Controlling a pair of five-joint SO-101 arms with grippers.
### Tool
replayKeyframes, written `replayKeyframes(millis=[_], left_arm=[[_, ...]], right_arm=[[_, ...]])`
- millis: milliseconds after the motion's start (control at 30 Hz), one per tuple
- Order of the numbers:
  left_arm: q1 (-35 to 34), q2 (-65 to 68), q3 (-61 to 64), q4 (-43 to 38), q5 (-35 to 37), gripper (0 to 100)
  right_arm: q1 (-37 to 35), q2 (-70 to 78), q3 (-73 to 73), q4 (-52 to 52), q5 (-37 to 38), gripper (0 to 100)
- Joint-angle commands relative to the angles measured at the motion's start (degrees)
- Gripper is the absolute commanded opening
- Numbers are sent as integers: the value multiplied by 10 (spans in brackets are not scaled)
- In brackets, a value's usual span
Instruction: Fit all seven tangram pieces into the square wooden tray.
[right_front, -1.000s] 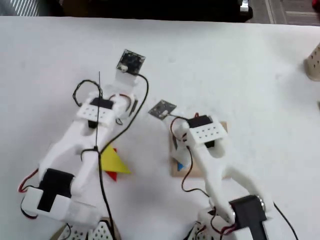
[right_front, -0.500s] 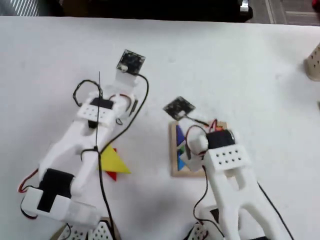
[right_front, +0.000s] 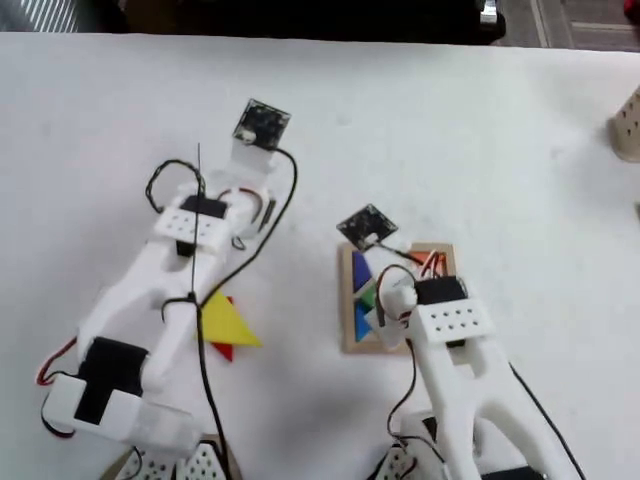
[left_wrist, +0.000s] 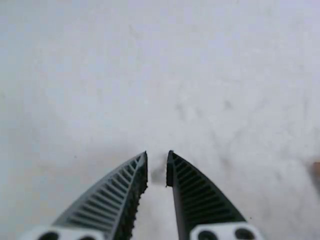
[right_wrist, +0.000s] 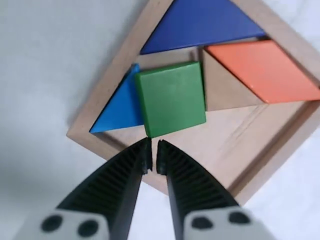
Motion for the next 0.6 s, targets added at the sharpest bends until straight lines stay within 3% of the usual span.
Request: replayKeyframes(millis=[0,433,567], left_arm=[[-4,-3,-27,-16,1,98],[-6,-3,-26,-14,1,98],[-6,-3,-26,-13,1,98]], right_arm=[[-1,34,-5,-28,-5,18],[5,22,-29,2,-28,18],[49,-15,-13,7,-28,18]])
